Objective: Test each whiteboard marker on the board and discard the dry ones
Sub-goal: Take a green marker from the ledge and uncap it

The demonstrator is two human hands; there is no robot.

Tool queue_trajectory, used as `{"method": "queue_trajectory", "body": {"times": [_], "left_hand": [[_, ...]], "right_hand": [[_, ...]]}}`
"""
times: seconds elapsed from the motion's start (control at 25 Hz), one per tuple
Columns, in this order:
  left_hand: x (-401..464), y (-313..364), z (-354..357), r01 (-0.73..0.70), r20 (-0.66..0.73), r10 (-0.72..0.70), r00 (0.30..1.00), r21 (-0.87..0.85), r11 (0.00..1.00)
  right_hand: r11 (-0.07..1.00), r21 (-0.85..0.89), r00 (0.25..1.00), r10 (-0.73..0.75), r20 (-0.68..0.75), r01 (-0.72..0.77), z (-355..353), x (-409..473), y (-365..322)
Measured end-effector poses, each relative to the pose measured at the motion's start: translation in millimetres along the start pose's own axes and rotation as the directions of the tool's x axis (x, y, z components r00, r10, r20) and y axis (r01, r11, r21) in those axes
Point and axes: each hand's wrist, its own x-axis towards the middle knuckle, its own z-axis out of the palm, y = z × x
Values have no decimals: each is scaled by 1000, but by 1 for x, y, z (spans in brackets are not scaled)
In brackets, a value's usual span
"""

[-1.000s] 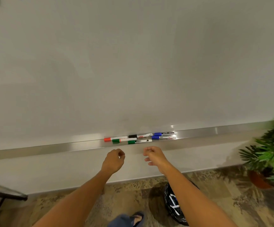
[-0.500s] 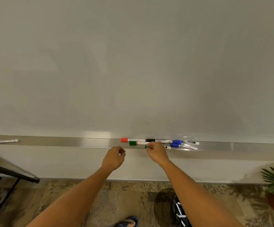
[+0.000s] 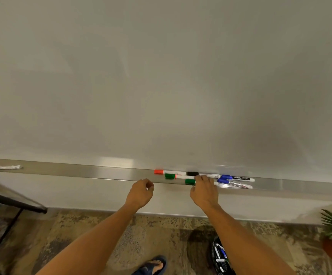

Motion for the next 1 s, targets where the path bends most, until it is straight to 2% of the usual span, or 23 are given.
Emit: {"method": "queue_trajectory", "body": {"times": [0.24,0.56,0.8,1.0], "left_hand": [[4,0,-1,0,5,1,1000,-39,999],[2,-1,-9,1,-1,-1,1000,-80,997],[-11,32,-9,-143,126,171,977,-207,968],[-21,51,-4,-262,128,271,954,-85,961]], "right_hand": [[995,-65,997,-71,18,72,0,12,6],[986,-36,986,-166,-18,166,-5,13,9],[939,-8,938,-344,-44,344,-10,-11,-10],[890,130,896,-444,20,438,-17,-36,-32]]}}
